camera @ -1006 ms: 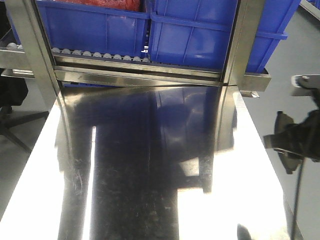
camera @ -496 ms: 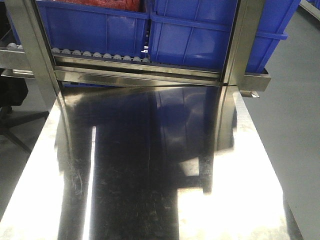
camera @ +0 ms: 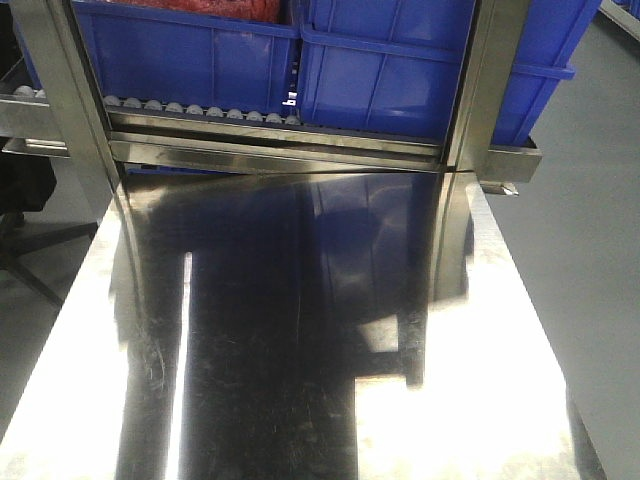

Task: Move and align brake pads A on conveyor
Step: 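Lift the grasped brake pad off the table with the right gripper, then back the base away from the steel table and turn toward the aisle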

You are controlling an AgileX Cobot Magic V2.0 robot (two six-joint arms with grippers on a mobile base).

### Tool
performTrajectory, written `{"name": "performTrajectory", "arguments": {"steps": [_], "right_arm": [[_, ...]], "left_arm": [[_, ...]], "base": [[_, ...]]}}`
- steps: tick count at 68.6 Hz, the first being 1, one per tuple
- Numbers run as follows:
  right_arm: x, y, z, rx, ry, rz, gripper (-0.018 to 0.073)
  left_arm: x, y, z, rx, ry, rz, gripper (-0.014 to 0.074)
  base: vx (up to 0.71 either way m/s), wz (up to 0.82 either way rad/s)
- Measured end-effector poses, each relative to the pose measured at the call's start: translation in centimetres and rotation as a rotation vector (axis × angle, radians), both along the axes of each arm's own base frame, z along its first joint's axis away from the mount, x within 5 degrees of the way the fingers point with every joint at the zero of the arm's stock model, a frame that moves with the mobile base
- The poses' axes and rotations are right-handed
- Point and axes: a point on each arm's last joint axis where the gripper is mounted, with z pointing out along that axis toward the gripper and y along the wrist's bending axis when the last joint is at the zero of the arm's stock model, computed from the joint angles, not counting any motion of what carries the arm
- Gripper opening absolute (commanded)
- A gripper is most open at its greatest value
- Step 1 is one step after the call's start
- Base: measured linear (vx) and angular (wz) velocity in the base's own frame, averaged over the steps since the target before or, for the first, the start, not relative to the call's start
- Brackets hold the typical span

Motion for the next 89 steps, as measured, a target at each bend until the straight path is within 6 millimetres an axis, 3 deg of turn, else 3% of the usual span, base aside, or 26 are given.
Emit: {"name": "performTrajectory", "arguments": {"steps": [55,89], "right_arm": [[0.03,-0.04,-0.16,-0.012,0.004,-0.002,-0.0002],[0.03,-0.04,-0.16,-0.012,0.004,-0.002,-0.0002]], "left_arm": [[0.00,0.00,0.00,0.000,0.000,0.000,-0.0006],[0.00,0.01,0.00,0.001,0.000,0.000,-0.0006]], "base": [[-0.01,0.04],[-0.14,0.72]]}}
